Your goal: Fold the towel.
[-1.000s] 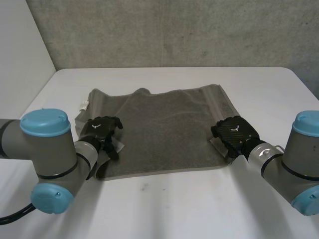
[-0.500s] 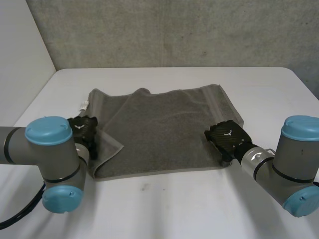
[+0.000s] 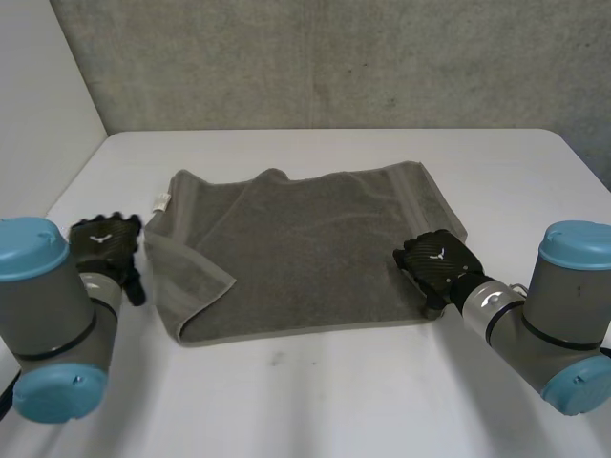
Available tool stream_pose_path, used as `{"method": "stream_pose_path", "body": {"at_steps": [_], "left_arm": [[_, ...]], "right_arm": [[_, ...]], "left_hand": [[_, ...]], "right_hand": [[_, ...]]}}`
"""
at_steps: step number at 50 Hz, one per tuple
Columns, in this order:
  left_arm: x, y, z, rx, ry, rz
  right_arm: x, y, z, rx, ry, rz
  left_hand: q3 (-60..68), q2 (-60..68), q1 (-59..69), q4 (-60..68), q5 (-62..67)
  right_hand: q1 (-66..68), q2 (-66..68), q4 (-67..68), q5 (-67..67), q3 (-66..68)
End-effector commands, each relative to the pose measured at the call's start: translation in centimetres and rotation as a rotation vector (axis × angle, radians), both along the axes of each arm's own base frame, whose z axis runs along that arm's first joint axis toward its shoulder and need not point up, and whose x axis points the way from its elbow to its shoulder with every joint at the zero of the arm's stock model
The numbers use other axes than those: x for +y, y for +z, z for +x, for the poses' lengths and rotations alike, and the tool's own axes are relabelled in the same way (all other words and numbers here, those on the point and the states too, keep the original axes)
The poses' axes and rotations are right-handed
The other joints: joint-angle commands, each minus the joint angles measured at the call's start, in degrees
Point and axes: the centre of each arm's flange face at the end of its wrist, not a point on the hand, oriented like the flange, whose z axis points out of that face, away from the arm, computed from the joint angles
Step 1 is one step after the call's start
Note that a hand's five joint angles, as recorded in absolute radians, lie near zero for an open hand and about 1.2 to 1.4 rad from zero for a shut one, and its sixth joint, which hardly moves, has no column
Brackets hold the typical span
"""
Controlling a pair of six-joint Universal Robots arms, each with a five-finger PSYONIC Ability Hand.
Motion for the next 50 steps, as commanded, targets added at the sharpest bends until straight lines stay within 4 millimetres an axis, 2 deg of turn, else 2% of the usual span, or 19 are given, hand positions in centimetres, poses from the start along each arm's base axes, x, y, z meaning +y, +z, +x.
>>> {"method": "stream_pose_path", "body": {"at_steps": [1, 5, 7, 15, 19, 25, 27, 30, 35, 38, 40, 43, 50], "left_arm": [[2.7, -0.1, -3.3, 0.033, -0.183, 0.021], [3.2, -1.1, -4.2, 0.020, -0.215, 0.044], [3.4, -2.4, -4.7, 0.003, -0.234, 0.077], [2.8, -4.2, -5.2, -0.009, -0.241, 0.115], [2.6, -4.6, -5.2, -0.014, -0.235, 0.120], [1.6, -4.1, -4.9, -0.006, -0.205, 0.095], [0.5, -3.8, -3.8, -0.012, -0.132, 0.077], [0.1, -3.7, -3.2, -0.018, -0.093, 0.072], [-1.7, -3.6, -0.1, -0.041, 0.077, 0.061], [-2.1, -3.7, 0.8, -0.045, 0.114, 0.065], [-2.7, -3.7, 2.5, -0.048, 0.171, 0.074], [-2.8, -3.9, 3.7, -0.051, 0.205, 0.092], [-2.1, -3.0, 4.5, -0.042, 0.217, 0.085]], "right_arm": [[0.1, 0.0, 0.0, 0.000, 0.000, 0.002], [0.1, 0.0, 0.0, 0.000, 0.000, 0.003], [0.1, 0.0, 0.0, 0.000, 0.000, 0.003], [0.2, 0.1, 0.0, 0.000, 0.000, 0.002], [0.2, 0.1, 0.0, 0.000, 0.000, 0.002], [0.1, 0.1, 0.0, 0.001, 0.000, -0.001], [0.1, 0.1, 0.0, 0.001, 0.000, 0.001], [0.2, 0.1, 0.0, 0.001, 0.000, 0.001], [0.1, 0.1, -0.1, 0.002, -0.001, 0.000], [0.1, 0.1, -0.1, 0.003, 0.000, 0.000], [0.1, 0.0, -0.1, 0.003, -0.002, 0.000], [0.1, 0.0, 0.0, 0.004, 0.000, -0.001], [0.1, 0.0, 0.0, 0.016, 0.004, -0.009]], "left_hand": [[1.5, 1.5, 1.2, 1.4, 1.8], [1.5, 1.5, 1.2, 1.4, 1.8], [1.5, 1.5, 1.2, 1.4, 1.8], [1.5, 1.5, 1.2, 1.4, 1.8], [1.3, 1.4, 1.1, 1.3, 1.6], [1.5, 1.5, 1.2, 1.4, 1.8], [1.5, 1.5, 1.2, 1.4, 1.8], [1.3, 1.4, 1.1, 1.3, 1.6], [1.3, 1.4, 1.1, 1.3, 1.6], [0.7, 0.7, 0.4, 0.6, 1.0], [-0.8, -0.8, -1.1, -0.9, -0.6], [-1.7, -1.7, -2.0, -1.8, -1.4], [-4.4, -4.4, -4.6, -4.5, -4.1]], "right_hand": [[-1.7, -4.0, -2.4, 0.0, -2.3], [-1.7, -4.0, -2.4, 0.0, -2.3], [-1.7, -4.0, -2.4, 0.0, -2.3], [-1.7, -4.0, -2.4, 0.0, -2.3], [-1.7, -4.0, -2.4, 0.0, -2.3], [-1.7, -4.0, -2.4, 0.0, -2.3], [-1.7, -4.0, -2.4, 0.0, -2.3], [-1.7, -4.0, -2.4, 0.0, -2.3], [-1.7, -4.0, -2.4, 0.0, -2.3], [-1.7, -4.0, -2.4, 0.0, -2.3], [-1.6, -3.8, -2.2, 0.1, -2.1], [-1.4, -3.7, -2.1, 0.3, -1.9], [-1.4, -3.7, -2.1, 0.3, -1.9]]}}
